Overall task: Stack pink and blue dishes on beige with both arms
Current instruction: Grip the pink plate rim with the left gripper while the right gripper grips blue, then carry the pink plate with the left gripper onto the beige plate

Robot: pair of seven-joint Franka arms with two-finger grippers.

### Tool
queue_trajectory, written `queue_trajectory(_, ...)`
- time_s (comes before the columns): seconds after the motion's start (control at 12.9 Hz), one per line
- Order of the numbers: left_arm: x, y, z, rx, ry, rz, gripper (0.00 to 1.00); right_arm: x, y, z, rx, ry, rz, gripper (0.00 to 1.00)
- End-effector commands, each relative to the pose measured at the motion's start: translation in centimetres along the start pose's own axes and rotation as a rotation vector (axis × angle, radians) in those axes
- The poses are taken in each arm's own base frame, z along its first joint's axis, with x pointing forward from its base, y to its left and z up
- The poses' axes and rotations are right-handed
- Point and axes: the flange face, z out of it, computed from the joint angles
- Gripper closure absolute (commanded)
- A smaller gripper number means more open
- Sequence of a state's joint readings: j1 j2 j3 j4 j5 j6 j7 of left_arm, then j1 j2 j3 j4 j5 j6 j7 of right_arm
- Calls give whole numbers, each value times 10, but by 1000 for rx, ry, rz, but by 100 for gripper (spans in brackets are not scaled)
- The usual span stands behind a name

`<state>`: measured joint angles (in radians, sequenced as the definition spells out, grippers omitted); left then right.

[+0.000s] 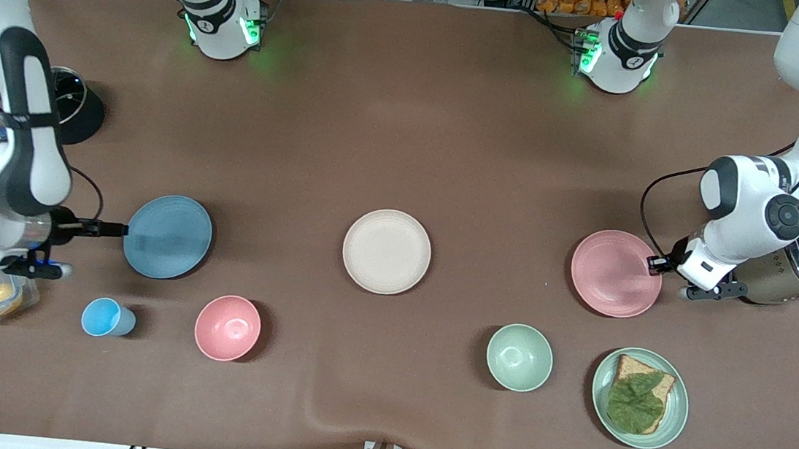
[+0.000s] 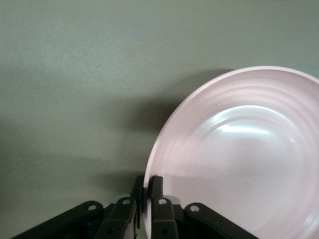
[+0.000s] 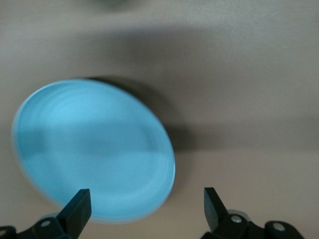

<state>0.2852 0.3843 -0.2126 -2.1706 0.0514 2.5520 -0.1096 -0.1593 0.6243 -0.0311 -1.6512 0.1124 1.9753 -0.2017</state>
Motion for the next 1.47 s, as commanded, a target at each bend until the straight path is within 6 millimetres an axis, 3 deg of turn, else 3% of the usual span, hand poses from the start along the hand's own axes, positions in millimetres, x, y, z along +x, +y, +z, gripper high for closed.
queue_trajectory(0.0, 14, 37, -44, -1, -61, 47, 100, -7, -2, 28, 3, 44, 27, 0)
queue_trajectory(0.23, 38, 87, -99, -11, -114, 64, 100, -6, 5, 40, 3, 41, 37, 0)
queue_trajectory(0.39, 46, 137, -113, -19, -153, 117, 100, -5, 5, 42, 3, 40, 37, 2)
queue_trajectory(0.46, 45, 164, -116, -18, -152, 116, 100, -6, 4, 43, 4, 38, 36, 42)
queue_trajectory(0.54, 39, 187, -112, -16, -158, 97, 100, -5, 3, 45, 5, 35, 36, 76)
queue_trajectory(0.62, 35, 205, -108, -12, -163, 63, 100, -5, 4, 49, 6, 28, 36, 100)
queue_trajectory(1.01, 3, 269, -81, 12, -208, -24, 100, -6, 1, 49, 5, 19, 31, 100)
queue_trajectory(1.39, -6, 284, -73, -1, -226, -21, 100, -10, 11, 33, 12, 31, -38, 100)
